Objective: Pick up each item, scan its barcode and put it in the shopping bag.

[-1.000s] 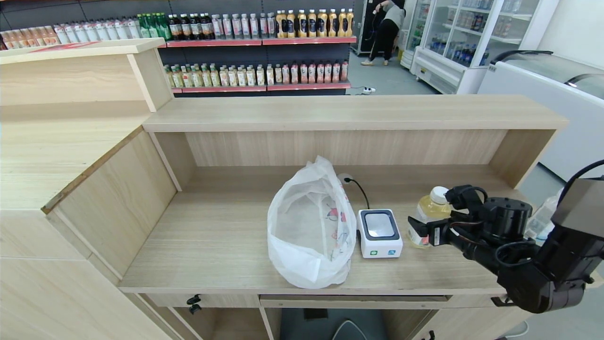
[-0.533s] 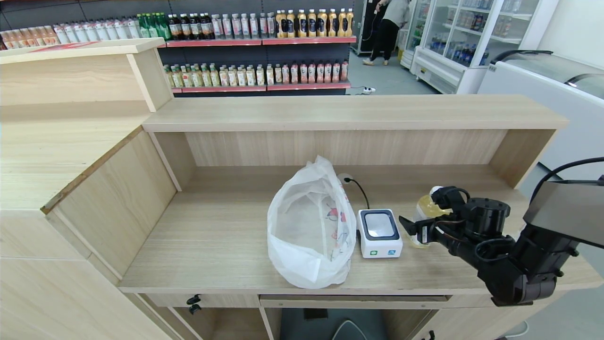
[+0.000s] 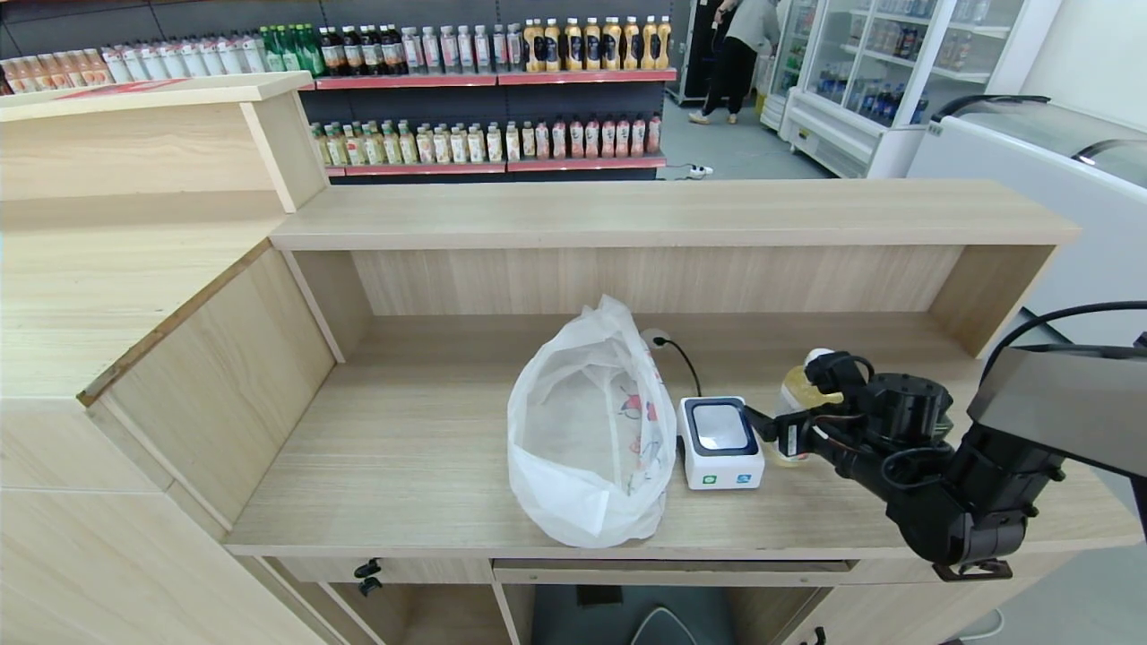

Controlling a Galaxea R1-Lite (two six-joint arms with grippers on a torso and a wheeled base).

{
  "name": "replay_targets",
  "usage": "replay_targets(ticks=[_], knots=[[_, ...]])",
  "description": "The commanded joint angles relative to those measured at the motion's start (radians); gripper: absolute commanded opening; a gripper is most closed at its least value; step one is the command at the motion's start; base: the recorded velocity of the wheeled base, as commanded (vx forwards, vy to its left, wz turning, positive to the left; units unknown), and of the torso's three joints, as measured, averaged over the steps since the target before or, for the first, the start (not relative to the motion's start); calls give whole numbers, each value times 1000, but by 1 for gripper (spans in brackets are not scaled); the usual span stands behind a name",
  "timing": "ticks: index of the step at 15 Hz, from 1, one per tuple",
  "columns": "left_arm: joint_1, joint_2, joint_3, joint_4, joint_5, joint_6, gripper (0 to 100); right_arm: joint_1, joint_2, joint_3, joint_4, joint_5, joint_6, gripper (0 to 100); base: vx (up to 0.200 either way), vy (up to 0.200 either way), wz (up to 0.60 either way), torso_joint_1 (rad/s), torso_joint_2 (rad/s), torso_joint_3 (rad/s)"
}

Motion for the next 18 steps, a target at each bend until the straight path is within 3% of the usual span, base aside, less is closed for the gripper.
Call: replay_targets(ticks=[1,10,14,17,18], knots=[[0,0,0,0,0,0,0,-4,1,-8,-2,26,0,0,0,0,0,0,0,0],[0,0,0,0,0,0,0,-16,-57,-39,-37,58,-2,0,0,0,0,0,0,0],[0,0,0,0,0,0,0,-45,-213,7,45,123,12,0,0,0,0,0,0,0],[0,0,0,0,0,0,0,-48,-540,20,368,222,167,0,0,0,0,0,0,0],[0,0,0,0,0,0,0,-45,-670,3,538,319,224,0,0,0,0,0,0,0]])
